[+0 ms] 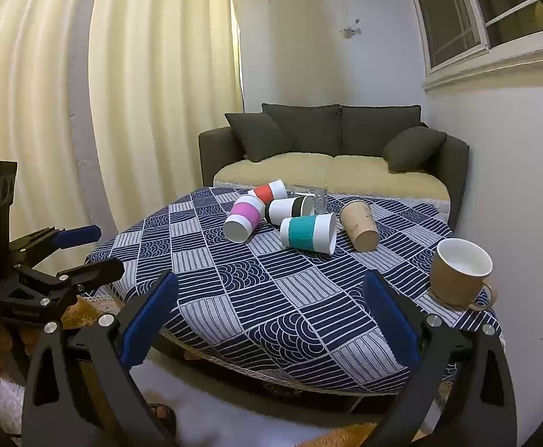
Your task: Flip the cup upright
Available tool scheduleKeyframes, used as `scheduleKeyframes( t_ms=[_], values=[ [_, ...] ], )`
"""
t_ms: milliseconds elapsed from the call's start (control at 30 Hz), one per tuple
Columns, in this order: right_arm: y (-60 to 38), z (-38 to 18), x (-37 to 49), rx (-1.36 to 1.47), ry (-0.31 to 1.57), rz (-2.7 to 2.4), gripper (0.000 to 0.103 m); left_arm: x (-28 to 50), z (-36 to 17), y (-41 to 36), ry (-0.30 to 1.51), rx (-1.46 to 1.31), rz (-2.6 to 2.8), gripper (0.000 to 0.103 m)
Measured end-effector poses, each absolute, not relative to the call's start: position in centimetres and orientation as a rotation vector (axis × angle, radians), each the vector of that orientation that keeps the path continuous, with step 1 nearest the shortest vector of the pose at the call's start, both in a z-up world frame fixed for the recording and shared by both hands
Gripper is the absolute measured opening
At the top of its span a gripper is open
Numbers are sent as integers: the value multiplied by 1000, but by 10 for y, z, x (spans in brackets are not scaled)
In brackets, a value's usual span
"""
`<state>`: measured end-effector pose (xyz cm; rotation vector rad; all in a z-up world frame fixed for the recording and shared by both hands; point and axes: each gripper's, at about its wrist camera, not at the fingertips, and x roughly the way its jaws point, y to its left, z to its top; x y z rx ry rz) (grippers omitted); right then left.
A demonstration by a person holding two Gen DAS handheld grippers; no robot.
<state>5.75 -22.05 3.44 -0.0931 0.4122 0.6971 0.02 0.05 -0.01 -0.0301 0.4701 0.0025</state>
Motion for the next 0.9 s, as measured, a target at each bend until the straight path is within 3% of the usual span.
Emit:
scheduleKeyframes(
  t_ms=[900],
  values=[
    [-223,37,54,-93,404,703,98,0,2,1,469,-48,17,97]
  ],
)
